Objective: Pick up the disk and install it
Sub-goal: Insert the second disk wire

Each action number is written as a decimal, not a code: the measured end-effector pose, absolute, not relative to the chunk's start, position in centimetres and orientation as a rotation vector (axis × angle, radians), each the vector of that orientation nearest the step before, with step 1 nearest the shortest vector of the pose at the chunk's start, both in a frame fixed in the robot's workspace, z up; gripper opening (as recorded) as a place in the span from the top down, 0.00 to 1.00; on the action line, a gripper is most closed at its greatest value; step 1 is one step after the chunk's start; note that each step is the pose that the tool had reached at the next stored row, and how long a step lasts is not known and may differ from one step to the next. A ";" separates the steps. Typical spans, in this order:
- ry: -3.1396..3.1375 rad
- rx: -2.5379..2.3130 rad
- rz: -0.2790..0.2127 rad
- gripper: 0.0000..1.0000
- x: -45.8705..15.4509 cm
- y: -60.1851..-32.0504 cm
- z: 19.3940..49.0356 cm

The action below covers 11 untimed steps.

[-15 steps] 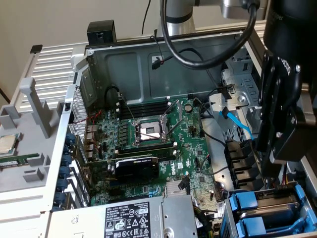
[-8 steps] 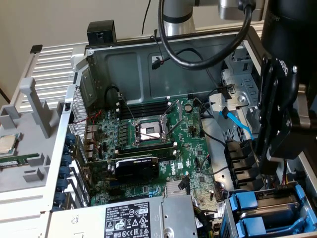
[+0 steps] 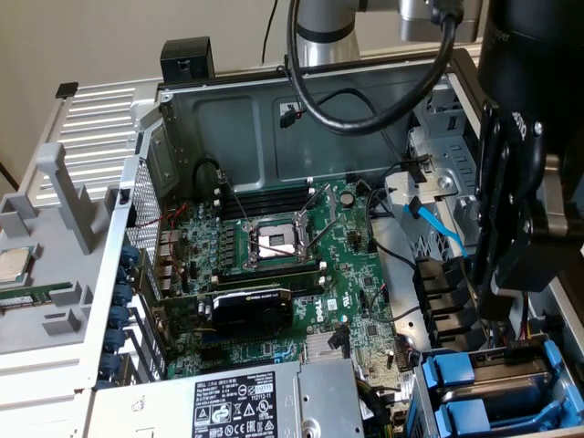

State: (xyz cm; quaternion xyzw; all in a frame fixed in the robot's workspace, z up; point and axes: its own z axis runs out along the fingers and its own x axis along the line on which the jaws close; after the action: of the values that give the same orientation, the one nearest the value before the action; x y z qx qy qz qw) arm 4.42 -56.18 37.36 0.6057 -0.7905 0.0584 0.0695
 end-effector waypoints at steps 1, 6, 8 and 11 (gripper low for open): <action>-2.379 1.823 0.176 0.64 4.3 -56.2 37.3; -2.380 1.823 0.177 0.74 4.1 -56.2 37.3; -2.380 1.823 0.177 0.74 4.1 -56.2 37.3; -2.381 1.824 0.173 0.74 4.1 -56.2 37.3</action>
State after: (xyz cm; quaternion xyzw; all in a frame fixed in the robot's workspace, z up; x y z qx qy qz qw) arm 4.11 -56.17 37.30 0.6056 -0.7907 0.0576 0.0686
